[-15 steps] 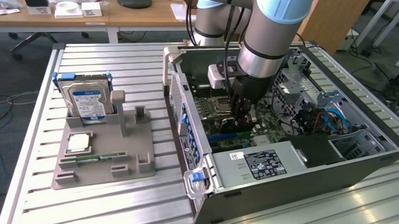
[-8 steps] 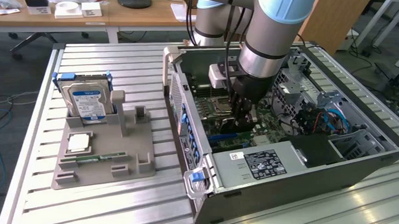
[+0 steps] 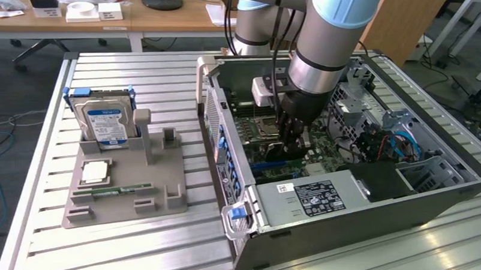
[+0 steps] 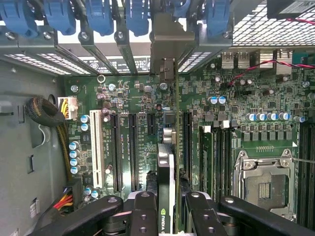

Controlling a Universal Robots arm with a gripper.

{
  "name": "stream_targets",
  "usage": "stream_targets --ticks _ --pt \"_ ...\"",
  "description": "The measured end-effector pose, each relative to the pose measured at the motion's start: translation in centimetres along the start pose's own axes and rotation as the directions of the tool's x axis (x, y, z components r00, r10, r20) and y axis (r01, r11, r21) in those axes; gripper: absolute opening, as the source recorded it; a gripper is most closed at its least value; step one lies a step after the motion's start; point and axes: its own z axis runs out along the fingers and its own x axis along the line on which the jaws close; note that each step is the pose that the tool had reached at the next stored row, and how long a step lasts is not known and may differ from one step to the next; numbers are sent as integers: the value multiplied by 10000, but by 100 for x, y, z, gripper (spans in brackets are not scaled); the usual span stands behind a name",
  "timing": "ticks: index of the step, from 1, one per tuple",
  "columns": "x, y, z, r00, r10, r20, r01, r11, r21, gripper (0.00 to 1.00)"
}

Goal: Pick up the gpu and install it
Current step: 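Insert the gpu into the slot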

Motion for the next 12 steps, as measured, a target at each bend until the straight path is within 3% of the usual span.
stream_targets --ticks 2,12 --pt "-6 0 5 10000 0 -42 0 10000 -2 27" --pt "-11 0 17 10000 0 -49 0 10000 -1 27"
